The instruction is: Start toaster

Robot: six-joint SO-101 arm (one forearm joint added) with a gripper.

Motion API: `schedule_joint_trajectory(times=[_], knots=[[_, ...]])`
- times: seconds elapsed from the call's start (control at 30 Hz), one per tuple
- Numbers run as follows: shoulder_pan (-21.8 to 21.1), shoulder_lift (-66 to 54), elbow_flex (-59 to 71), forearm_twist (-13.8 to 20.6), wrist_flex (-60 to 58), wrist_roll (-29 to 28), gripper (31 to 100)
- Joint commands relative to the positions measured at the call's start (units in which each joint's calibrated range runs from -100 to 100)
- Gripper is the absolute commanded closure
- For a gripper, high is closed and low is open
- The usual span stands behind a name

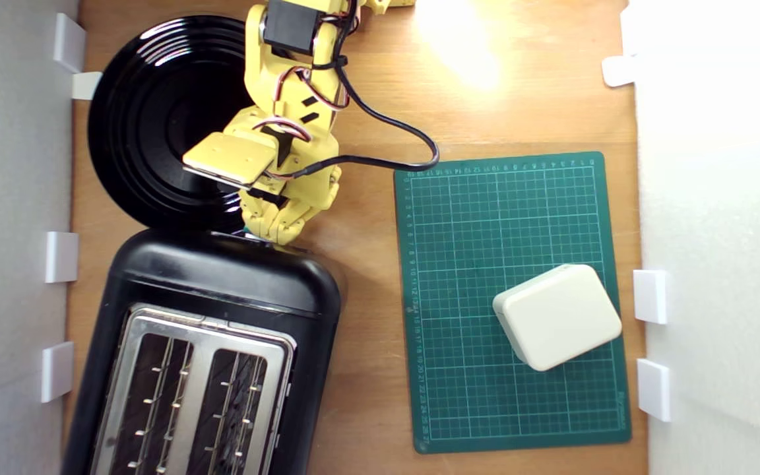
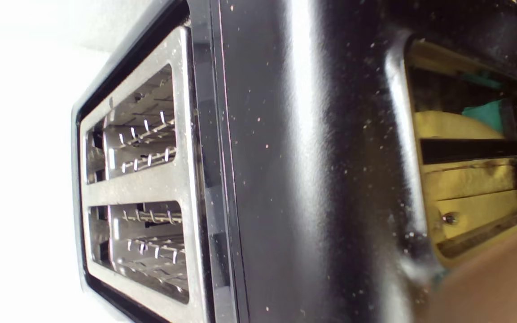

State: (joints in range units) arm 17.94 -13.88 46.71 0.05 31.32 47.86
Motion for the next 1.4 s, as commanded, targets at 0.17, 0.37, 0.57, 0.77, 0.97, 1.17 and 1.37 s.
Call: schedule_joint_trajectory(times=[0.17, 0.37, 0.57, 0.77, 0.97, 1.17, 1.37], knots=[[0.9, 1.9, -6.8, 1.3, 13.4, 0.1, 98.9], [0.9, 1.5, -14.9, 1.3, 19.9, -0.1, 98.9], [0.9, -0.3, -25.6, 0.3, 27.5, -0.8, 98.9], [0.0, -5.4, -33.4, 0.3, 31.3, -1.5, 98.9], [-1.4, -13.8, -32.9, 0.0, 31.3, -2.0, 98.9], [-4.8, -22.8, -29.9, 0.0, 31.3, -5.6, 98.9], [-10.4, -35.5, -20.0, 0.0, 31.2, -10.7, 98.9]])
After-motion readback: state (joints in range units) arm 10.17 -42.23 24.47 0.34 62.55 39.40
